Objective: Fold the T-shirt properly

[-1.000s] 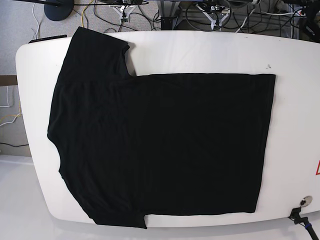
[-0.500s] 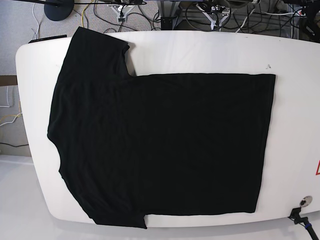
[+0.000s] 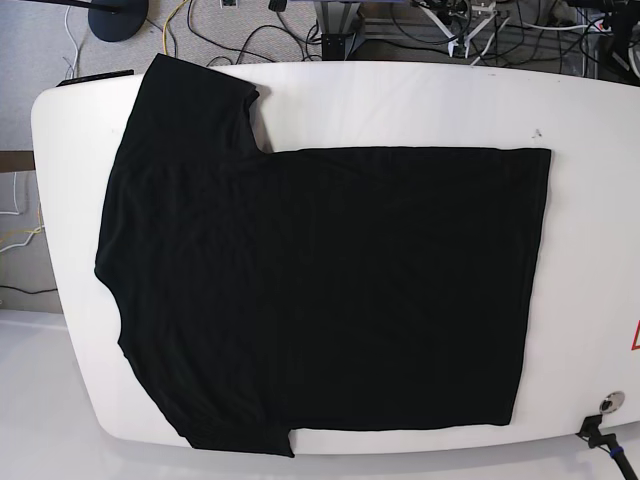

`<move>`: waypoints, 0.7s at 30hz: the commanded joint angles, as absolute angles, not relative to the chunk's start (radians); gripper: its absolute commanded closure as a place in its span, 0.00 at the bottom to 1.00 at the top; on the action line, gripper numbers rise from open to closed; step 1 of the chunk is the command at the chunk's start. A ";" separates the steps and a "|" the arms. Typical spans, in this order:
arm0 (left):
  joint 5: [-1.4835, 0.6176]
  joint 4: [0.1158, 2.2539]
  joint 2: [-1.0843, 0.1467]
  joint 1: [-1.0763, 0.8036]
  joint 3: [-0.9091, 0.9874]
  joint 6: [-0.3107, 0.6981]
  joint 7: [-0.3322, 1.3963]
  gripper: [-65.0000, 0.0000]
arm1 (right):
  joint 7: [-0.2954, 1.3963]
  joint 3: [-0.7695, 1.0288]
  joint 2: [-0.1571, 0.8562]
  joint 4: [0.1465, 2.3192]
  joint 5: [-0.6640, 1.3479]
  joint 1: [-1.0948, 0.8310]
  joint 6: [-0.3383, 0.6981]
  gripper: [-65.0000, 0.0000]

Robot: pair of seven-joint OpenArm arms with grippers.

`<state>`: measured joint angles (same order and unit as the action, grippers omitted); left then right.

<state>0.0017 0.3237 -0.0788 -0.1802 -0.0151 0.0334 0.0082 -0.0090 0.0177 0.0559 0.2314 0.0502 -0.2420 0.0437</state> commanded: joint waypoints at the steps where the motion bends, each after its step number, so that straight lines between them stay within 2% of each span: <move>1: 0.003 0.339 -0.081 -0.197 -0.014 0.034 0.006 1.00 | -0.003 0.020 0.057 0.252 0.049 -0.263 0.044 0.99; 9: -0.003 0.512 -0.133 -0.321 -0.020 0.036 0.010 0.99 | 0.001 0.021 0.068 0.348 0.047 -0.357 0.033 1.00; 21: -0.028 0.946 -0.265 -0.620 -0.024 0.037 -0.001 0.99 | 0.041 0.020 0.190 0.903 0.043 -0.704 0.034 1.00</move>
